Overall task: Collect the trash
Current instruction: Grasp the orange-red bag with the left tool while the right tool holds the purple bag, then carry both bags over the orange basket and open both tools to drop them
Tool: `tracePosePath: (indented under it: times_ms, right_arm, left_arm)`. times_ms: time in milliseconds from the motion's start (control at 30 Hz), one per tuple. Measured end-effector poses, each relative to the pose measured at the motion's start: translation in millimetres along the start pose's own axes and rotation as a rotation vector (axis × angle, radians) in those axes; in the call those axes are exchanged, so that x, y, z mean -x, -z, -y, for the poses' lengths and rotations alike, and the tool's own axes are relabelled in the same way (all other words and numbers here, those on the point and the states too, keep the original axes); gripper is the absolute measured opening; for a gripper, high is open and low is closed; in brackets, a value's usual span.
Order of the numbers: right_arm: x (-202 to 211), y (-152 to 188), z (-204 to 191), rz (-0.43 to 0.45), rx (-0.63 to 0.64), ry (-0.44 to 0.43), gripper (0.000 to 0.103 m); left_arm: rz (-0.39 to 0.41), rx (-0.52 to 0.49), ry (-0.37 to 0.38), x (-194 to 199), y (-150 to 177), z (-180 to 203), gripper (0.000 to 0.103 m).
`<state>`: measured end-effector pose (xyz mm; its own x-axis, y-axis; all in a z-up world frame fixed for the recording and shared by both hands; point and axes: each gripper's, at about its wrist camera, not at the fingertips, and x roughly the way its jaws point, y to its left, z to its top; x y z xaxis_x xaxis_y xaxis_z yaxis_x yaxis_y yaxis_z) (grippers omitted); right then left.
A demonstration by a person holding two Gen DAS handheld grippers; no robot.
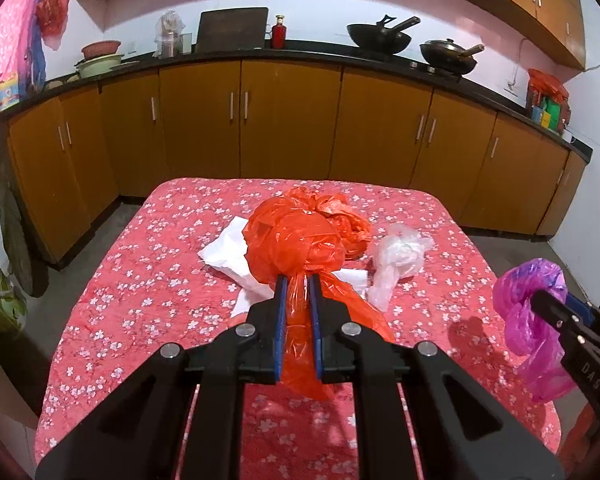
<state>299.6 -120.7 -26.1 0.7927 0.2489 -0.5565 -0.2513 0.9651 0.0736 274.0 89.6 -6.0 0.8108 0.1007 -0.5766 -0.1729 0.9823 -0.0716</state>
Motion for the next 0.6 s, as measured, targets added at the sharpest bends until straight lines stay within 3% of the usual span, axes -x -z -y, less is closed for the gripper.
tracePosePath:
  times_ms: [300, 600]
  right_arm:
    - [28, 1, 39, 0.039, -0.044, 0.059, 0.031]
    - [56, 12, 106, 0.060, -0.124, 0.166, 0.031]
  left_arm:
    - [0.018, -0.065, 0.061, 15, -1, 44, 0.011]
    - [0.022, -0.151, 0.167, 28, 6, 112, 0.011]
